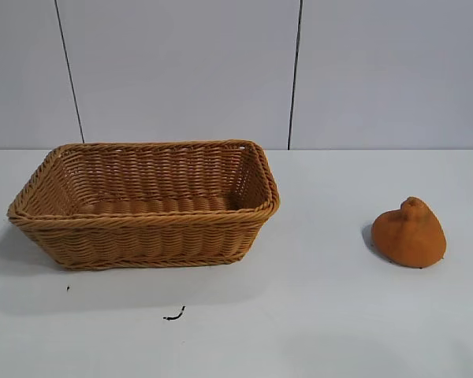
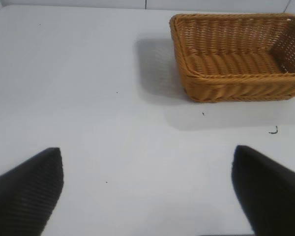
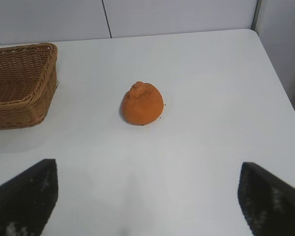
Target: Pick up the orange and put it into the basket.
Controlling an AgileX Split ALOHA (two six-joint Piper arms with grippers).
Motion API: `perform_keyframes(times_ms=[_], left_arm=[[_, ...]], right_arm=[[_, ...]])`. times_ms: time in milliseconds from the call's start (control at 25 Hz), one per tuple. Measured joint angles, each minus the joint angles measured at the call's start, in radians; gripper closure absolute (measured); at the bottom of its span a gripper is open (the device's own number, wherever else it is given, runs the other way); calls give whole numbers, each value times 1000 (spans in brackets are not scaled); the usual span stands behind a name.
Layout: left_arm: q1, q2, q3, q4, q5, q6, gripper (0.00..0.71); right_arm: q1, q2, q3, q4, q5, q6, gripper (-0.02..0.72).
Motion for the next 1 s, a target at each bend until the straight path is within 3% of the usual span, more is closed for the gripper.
perform_keyframes(times_ms=[400,800,1000], left_arm=[[0,0,0,0,1,0,44],[0,0,0,0,0,0,44],[0,0,0,0,0,0,44]], right_arm=[[0,78,-27,-6,1,0,21],[0,683,-287,12,0,0,21],[0,1096,-525,35,-2,-3,21]])
